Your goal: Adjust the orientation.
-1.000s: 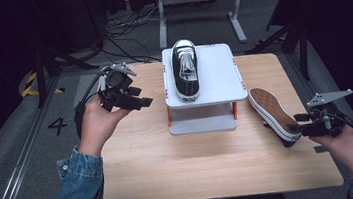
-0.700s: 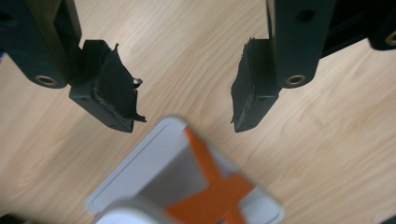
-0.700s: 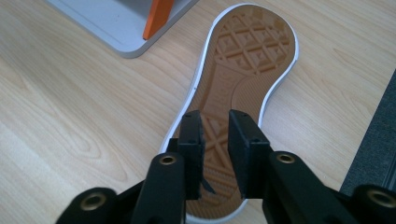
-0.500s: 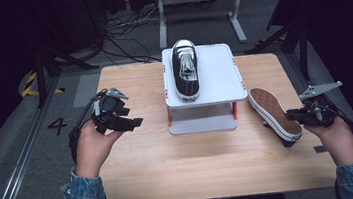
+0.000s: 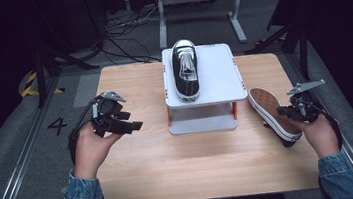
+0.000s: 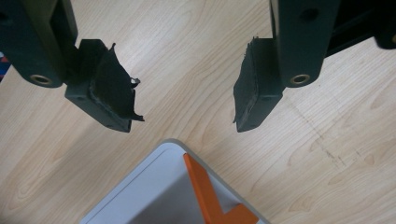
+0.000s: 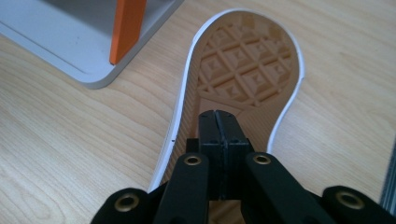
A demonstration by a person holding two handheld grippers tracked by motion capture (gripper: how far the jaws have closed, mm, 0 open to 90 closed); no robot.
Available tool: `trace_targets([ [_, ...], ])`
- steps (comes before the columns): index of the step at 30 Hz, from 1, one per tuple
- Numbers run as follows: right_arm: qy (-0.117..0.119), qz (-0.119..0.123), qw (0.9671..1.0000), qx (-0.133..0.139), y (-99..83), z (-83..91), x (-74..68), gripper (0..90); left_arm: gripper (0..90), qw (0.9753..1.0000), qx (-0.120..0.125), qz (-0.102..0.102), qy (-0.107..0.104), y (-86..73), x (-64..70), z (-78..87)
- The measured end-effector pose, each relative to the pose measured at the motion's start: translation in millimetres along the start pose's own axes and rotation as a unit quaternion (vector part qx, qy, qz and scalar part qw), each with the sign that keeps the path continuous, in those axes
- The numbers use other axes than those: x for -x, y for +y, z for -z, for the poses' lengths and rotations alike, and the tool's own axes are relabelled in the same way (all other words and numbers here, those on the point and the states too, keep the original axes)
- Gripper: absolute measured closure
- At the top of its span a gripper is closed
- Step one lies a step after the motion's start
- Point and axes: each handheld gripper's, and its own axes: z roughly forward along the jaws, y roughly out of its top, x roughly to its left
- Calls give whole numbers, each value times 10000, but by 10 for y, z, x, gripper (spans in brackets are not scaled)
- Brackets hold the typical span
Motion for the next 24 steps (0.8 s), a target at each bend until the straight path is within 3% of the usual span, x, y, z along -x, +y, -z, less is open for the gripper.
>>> trace_targets([
  [4,77,8,9999,-114,4,-71,-38,900,389,10000,-24,-32,-43,-1,5,-22],
  [8,8,160,9997,-177,29,-95,-126,900,389,10000,-26,-84,-45,10,23,-12],
  [16,15,677,9965,-500,122,-253,-429,877,388,9999,-45,-60,-116,6,31,-42],
  [18,63,698,9959,-580,134,-286,-485,867,389,9999,-60,-95,-117,10,33,-54],
  [21,153,791,9944,-690,146,-334,-561,840,388,9998,-64,-78,-148,13,40,-63],
  [24,260,823,9939,-689,164,-337,-625,742,388,9998,-70,-70,-159,11,40,-66],
])
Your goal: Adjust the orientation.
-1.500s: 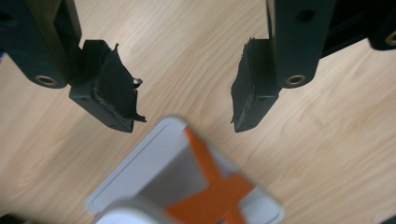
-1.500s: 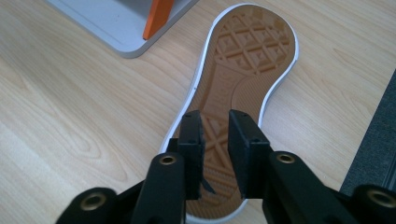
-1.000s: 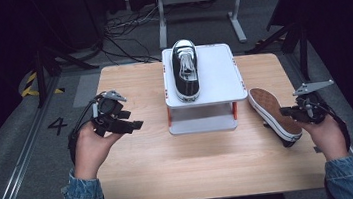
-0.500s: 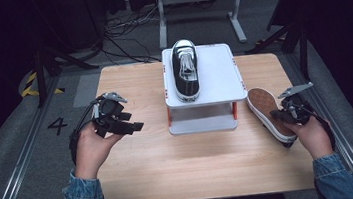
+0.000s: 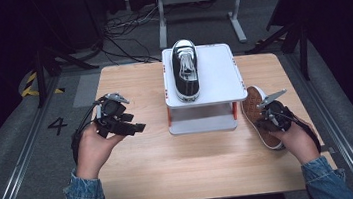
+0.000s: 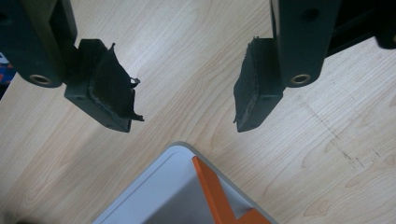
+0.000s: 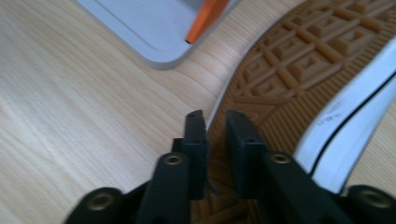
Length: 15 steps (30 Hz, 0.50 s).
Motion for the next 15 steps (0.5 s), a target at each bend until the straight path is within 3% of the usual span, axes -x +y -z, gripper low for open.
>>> trace_targets([
  [3,185,19,9996,196,27,94,-26,624,389,10000,4,-18,-57,-3,-7,-7],
  [5,44,-13,9993,377,39,206,-9,556,389,10000,27,-11,-82,-5,-12,-8],
  [7,-94,-206,9976,650,31,355,51,476,389,10000,34,4,-73,-8,-15,-13],
  [9,-244,-565,9944,858,-4,492,168,372,388,10000,9,-11,-77,-9,-23,-18],
  [12,-507,-1080,9882,965,-109,560,375,273,388,9999,-56,38,-92,-18,-29,-45],
  [15,-463,-1321,9865,849,-166,513,476,258,388,9999,-94,61,-102,-27,-32,-52],
])
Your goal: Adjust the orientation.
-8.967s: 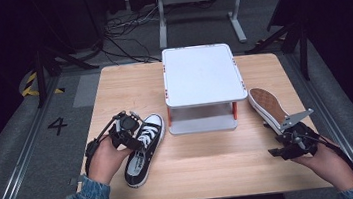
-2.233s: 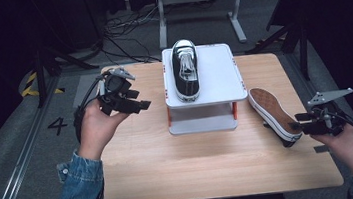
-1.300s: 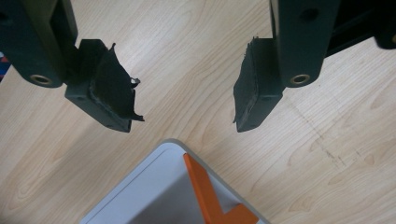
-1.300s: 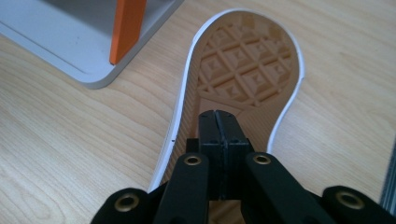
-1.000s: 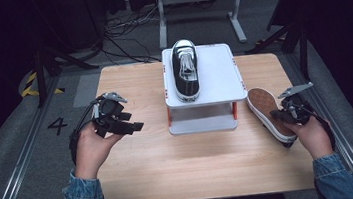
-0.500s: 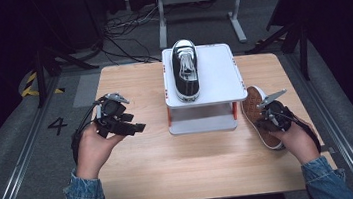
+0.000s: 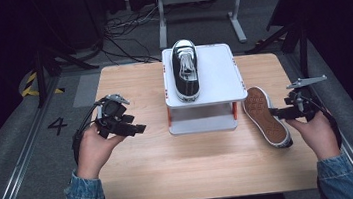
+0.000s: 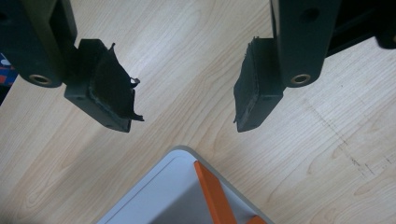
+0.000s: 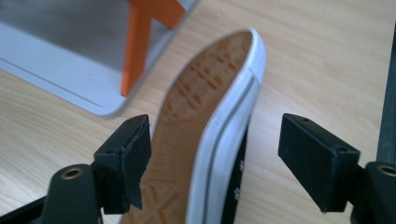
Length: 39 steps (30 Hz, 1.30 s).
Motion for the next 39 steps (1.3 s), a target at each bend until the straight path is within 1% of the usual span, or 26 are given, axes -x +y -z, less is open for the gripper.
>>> trace_targets([
  [3,8,-198,9995,-251,-52,-146,91,218,387,10000,-18,-8,25,-16,0,-6],
  [6,161,-353,9985,-391,-77,-295,125,202,386,10000,-44,34,31,-45,-1,-4],
  [8,160,-280,9980,-550,-86,-388,125,185,386,10000,-37,48,56,-67,-8,-1],
  [10,196,-347,9967,-702,-91,-461,128,169,386,9999,-65,87,52,-88,-13,10],
  [11,259,-419,9958,-776,-94,-505,131,158,386,9999,-75,96,54,-97,-15,15],
  [13,393,-458,9939,-918,-91,-561,125,148,386,9999,-78,113,68,-117,-13,20],
  [14,393,-458,9939,-918,-91,-561,125,148,386,9999,-78,113,68,-117,-13,20],
  [16,618,-521,9909,-1081,-88,-633,104,152,386,9998,-82,142,83,-128,-7,18],
  [17,724,-501,9895,-1147,-86,-663,83,165,385,9998,-86,134,93,-130,-6,17],
  [19,889,-379,9884,-1175,-74,-703,21,214,386,9998,-87,129,97,-135,-2,13],
  [20,816,-270,9888,-1218,-58,-709,-28,235,386,9998,-99,129,91,-135,-2,15],
  [22,728,-238,9891,-1260,-28,-691,-74,279,385,9998,-105,138,78,-137,-2,14],
  [24,742,-292,9889,-1256,-28,-666,-62,343,386,9998,-111,127,79,-135,-5,4],
  [26,724,-240,9900,-1187,-37,-644,-49,372,386,9998,-114,129,64,-130,-8,-6],
  [27,737,-241,9900,-1179,-40,-635,-44,382,386,9998,-142,128,49,-124,-6,-10],
  [28,674,-237,9907,-1155,-42,-625,-48,393,386,9998,-147,104,40,-118,-5,-18],
  [30,466,-132,9918,-1182,-42,-580,-38,407,386,9999,-144,79,25,-108,-3,-26],
  [32,239,-91,9922,-1220,-58,-519,7,412,386,9999,-149,50,23,-94,-6,-31],
  [33,151,-105,9920,-1247,-68,-492,25,413,385,9999,-133,54,18,-87,-5,-40],
  [34,-5,-106,9916,-1290,-88,-446,62,413,386,9999,-140,53,16,-78,-5,-47],
  [36,-213,-187,9907,-1333,-118,-380,127,414,386,9999,-169,25,1,-61,-7,-62],
  [38,-388,-261,9897,-1355,-145,-332,170,413,386,9998,-181,0,-16,-40,2,-89],
  [39,-411,-266,9892,-1382,-151,-320,180,413,386,9998,-206,-23,-26,-29,8,-101],
])
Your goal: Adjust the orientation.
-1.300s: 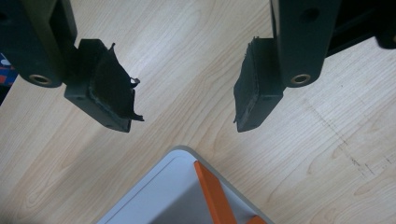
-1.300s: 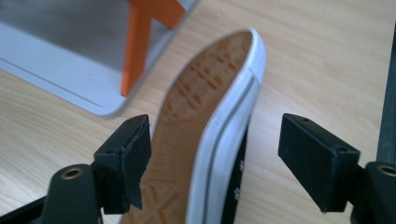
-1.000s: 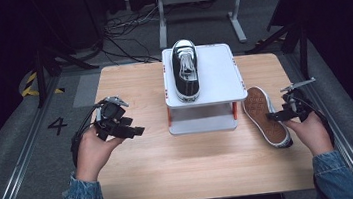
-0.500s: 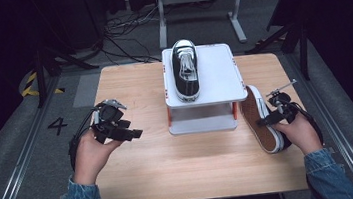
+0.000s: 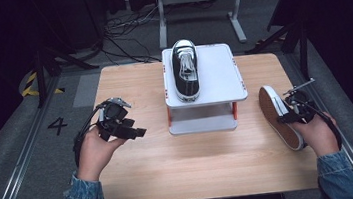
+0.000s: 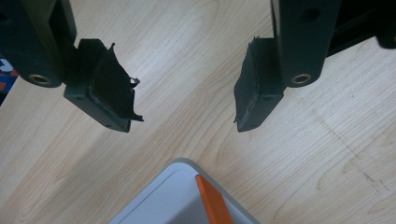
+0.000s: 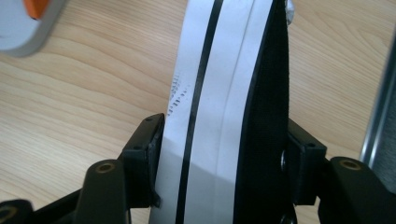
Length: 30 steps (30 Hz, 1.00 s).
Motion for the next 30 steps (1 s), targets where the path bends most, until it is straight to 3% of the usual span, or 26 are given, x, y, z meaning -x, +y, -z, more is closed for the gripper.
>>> trace_targets([
  [7,-375,237,9990,-101,12,0,-139,331,386,10000,-32,-17,0,16,12,-31],
  [9,-162,223,9996,41,15,57,-160,318,386,10000,-33,-5,-6,5,3,-30],
  [11,229,183,9994,156,19,131,-176,284,386,10000,-26,2,-6,-3,-2,-33],
  [18,891,520,9939,386,62,238,-402,319,386,10000,-55,-6,-40,-4,9,-37],
  [24,888,658,9928,459,52,236,-402,349,385,10000,-56,7,-44,-7,2,-47],
  [26,782,607,9929,657,14,340,-303,364,385,10000,-62,2,-50,-8,-8,-50],
  [29,816,574,9929,651,-29,396,-242,352,386,10000,-76,30,-55,-9,-8,-60],
  [30,808,662,9927,604,-40,401,-231,343,386,10000,-71,26,-51,-10,-10,-65],
])
